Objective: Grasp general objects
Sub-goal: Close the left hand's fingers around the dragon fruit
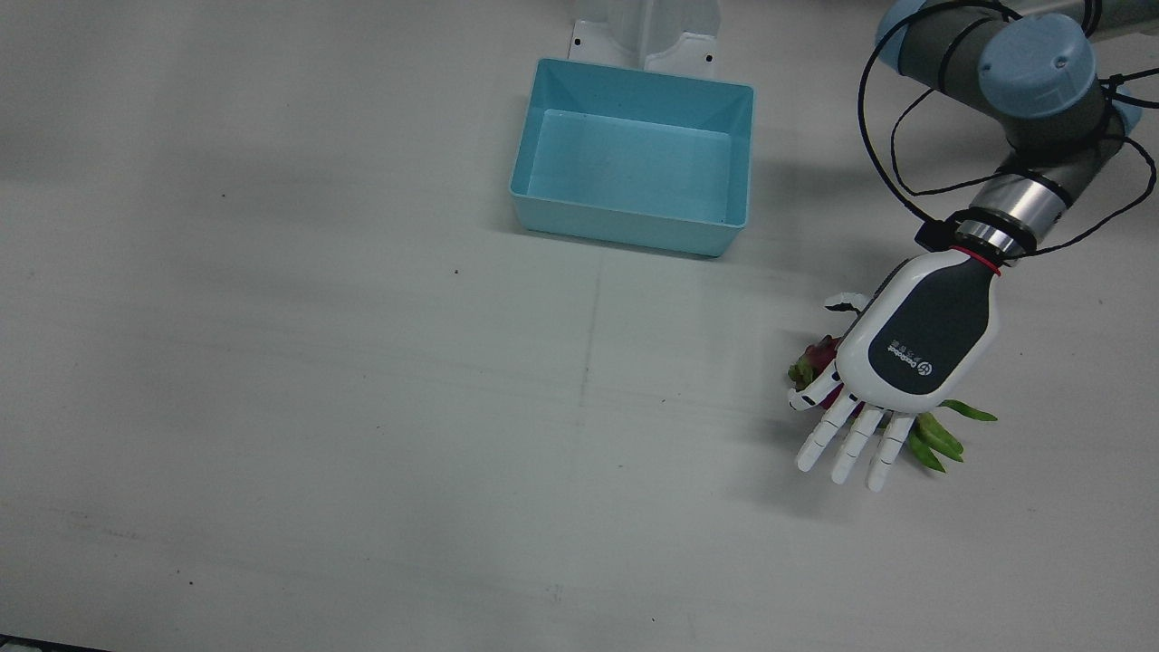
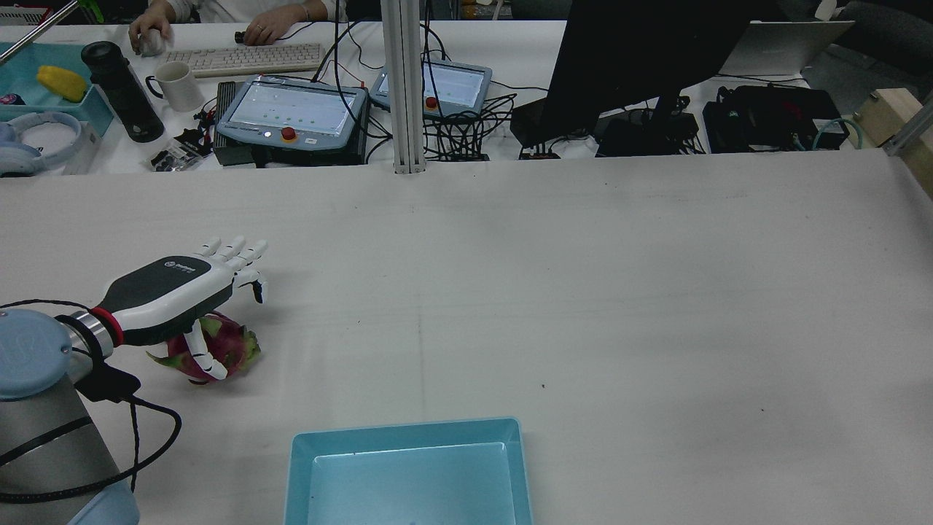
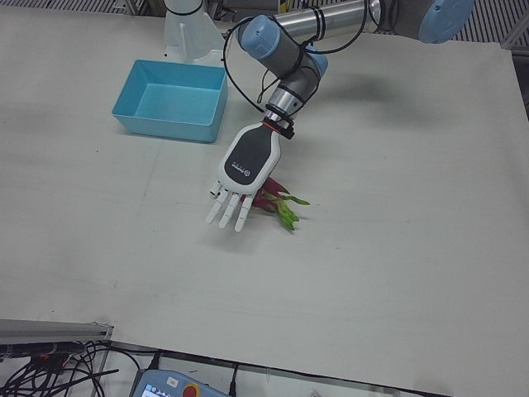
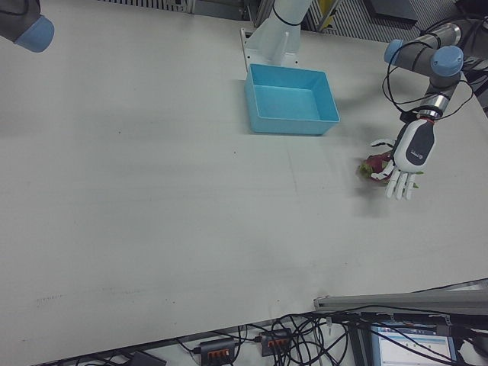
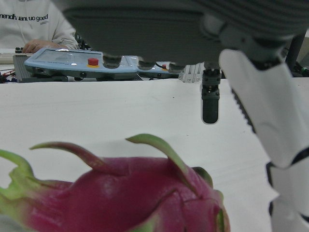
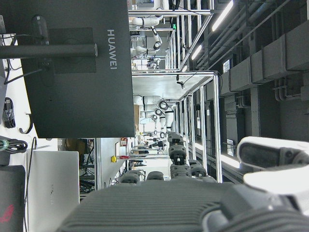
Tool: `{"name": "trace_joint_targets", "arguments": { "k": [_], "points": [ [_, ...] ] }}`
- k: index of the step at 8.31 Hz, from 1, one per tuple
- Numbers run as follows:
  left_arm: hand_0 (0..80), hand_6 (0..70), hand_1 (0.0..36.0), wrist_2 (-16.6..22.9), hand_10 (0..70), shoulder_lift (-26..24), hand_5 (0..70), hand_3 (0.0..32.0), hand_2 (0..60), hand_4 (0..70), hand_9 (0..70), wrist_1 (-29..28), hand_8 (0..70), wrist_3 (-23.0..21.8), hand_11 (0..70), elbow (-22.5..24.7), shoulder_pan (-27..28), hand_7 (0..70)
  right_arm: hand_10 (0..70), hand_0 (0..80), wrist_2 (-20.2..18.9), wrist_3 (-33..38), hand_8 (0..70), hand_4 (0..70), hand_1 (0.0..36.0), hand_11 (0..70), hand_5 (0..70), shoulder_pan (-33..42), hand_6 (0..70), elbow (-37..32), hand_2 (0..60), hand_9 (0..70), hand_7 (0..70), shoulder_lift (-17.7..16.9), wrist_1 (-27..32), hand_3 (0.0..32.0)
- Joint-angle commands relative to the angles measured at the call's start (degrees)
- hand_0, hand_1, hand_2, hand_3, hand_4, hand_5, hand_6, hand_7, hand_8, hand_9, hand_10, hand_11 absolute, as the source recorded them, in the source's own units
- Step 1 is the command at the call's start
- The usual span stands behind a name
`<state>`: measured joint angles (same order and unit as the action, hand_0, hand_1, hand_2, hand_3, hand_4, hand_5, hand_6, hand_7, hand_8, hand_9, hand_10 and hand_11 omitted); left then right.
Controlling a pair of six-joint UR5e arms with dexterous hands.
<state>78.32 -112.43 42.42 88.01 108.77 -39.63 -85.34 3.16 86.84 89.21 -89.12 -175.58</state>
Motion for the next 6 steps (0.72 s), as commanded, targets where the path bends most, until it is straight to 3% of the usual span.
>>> {"name": "trace_joint_targets", "arguments": {
  "k": [1,4,6],
  "points": [
    [61.6,0.0,32.8,-3.34,0.0,0.19,0.0,13.0,23.6,0.0,0.0,1.00,0.0,0.41,2.2,-0.14,0.43,0.0,0.0,0.0,0.00,0.00,0.0,0.0,0.0,0.0,0.0,0.00,0.0,0.00,0.0,0.0,0.0,0.00,0.06,0.0],
    [60.4,0.0,30.5,-5.01,0.0,2.46,0.0,13.6,18.0,0.0,0.0,-0.84,0.0,0.50,2.8,-2.86,4.13,0.0,0.0,0.0,0.00,0.00,0.0,0.0,0.0,0.0,0.0,0.00,0.0,0.00,0.0,0.0,0.0,0.00,-0.03,0.0],
    [61.7,0.0,31.8,-7.03,0.0,2.65,0.0,14.2,18.7,0.0,0.0,0.37,0.0,0.50,1.9,-1.90,3.95,0.0,0.0,0.0,0.00,0.00,0.0,0.0,0.0,0.0,0.0,0.00,0.0,0.00,0.0,0.0,0.0,0.00,0.06,0.0]
  ]
}}
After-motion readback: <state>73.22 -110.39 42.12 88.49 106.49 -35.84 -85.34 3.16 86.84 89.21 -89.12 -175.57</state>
